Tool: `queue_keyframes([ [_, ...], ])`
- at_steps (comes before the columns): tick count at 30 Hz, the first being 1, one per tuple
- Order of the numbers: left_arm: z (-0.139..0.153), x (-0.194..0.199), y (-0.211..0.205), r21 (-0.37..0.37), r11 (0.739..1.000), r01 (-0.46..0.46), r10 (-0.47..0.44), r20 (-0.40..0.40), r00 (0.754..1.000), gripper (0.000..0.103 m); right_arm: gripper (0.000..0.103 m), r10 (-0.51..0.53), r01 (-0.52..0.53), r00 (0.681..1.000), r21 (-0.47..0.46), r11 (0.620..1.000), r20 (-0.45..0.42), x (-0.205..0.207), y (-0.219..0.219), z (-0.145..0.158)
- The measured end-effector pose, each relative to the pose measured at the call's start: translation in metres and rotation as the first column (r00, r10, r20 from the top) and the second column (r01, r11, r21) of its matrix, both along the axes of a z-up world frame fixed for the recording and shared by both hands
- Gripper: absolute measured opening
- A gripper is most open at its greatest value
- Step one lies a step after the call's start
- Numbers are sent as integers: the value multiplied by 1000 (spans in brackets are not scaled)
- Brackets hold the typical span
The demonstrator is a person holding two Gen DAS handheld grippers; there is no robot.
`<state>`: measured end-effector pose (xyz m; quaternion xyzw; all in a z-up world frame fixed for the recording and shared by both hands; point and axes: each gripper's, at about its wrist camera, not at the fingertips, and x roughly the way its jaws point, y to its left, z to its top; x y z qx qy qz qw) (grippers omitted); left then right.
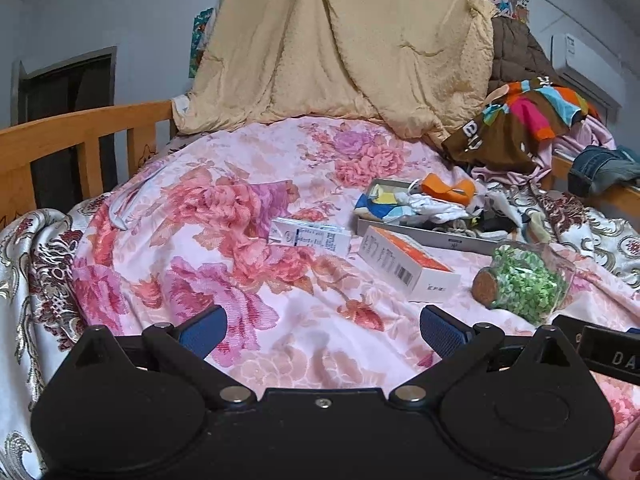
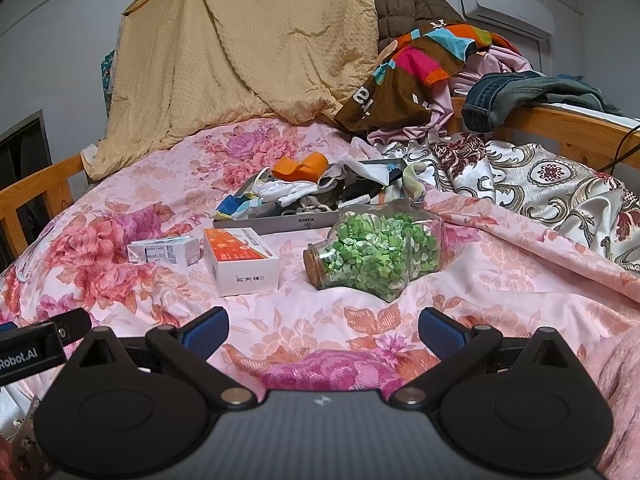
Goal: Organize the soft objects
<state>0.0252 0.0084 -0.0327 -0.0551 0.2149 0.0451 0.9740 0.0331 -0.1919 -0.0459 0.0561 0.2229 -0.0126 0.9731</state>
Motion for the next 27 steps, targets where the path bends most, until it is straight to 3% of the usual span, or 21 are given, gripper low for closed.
queue_keyframes([
  [12, 0, 1, -2, 8, 1000, 7, -7, -11, 1000, 102, 103, 1, -1, 1000, 0, 1000, 0, -1, 0, 0],
  [27, -1, 1, 1, -35, 999, 4, -5, -23, 1000, 102, 103, -2, 2, 1000, 5, 1000, -1, 0, -2, 0],
])
